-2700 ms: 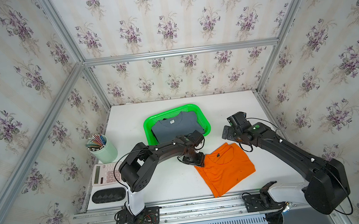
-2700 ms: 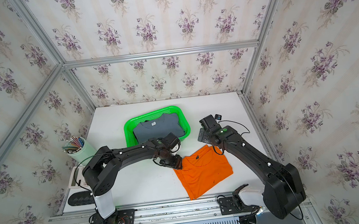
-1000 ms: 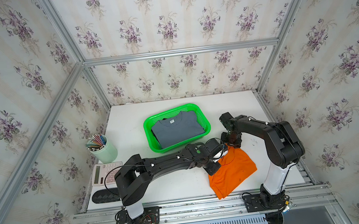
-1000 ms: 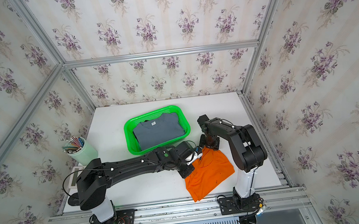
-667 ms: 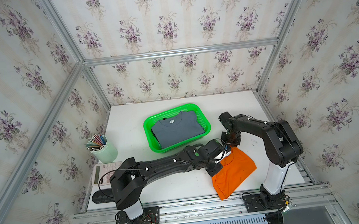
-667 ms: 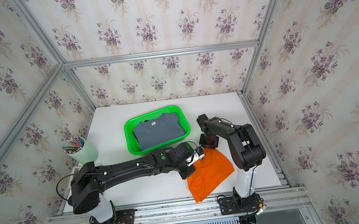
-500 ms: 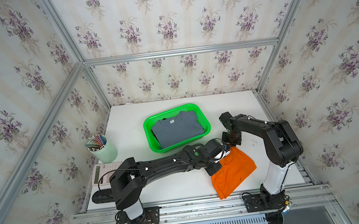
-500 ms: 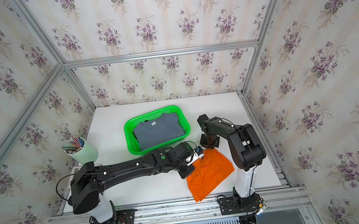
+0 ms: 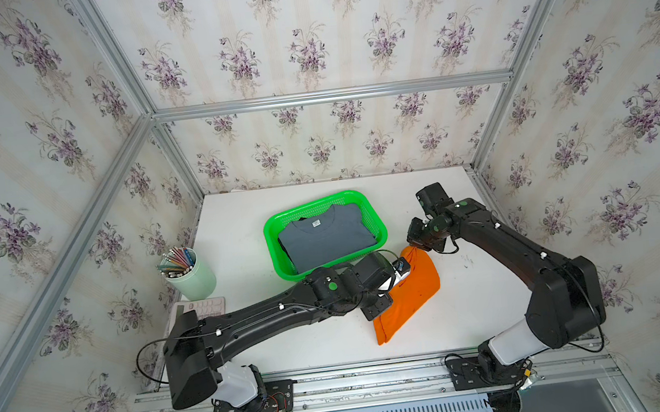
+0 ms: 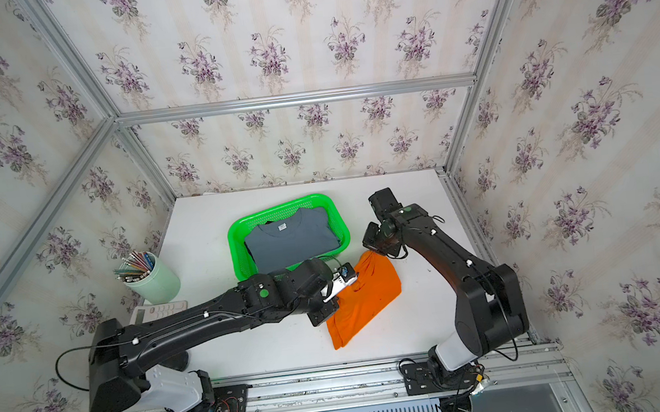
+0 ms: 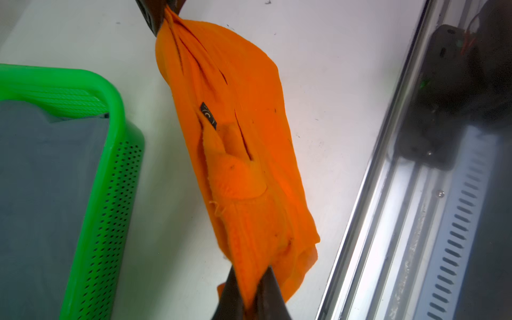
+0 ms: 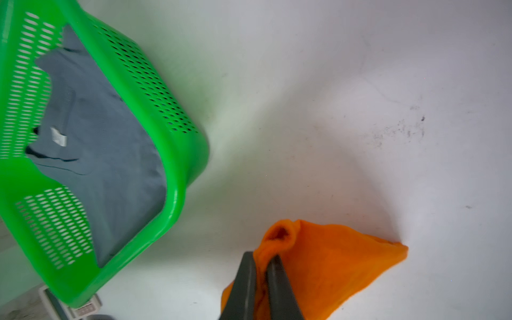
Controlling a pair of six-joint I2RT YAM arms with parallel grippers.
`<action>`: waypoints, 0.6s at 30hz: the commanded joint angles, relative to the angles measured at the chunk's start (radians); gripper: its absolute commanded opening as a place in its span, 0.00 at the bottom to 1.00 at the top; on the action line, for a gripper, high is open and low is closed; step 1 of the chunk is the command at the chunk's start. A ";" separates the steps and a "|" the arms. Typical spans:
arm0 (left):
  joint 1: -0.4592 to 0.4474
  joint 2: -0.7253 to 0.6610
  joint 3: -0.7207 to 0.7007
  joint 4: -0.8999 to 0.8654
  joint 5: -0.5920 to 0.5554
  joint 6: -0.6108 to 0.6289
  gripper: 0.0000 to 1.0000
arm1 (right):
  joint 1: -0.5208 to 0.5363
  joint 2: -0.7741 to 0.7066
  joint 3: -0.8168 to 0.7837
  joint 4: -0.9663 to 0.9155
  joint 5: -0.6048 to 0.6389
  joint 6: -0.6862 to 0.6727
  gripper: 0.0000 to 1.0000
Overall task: Put the folded t-shirts into the basket
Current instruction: Pick up the T-shirt from the center of the board, then place the T-shirt in the bin.
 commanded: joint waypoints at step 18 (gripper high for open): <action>0.366 -0.205 -0.016 -0.104 -0.078 0.153 0.00 | 0.098 -0.020 0.126 0.272 -0.097 0.410 0.00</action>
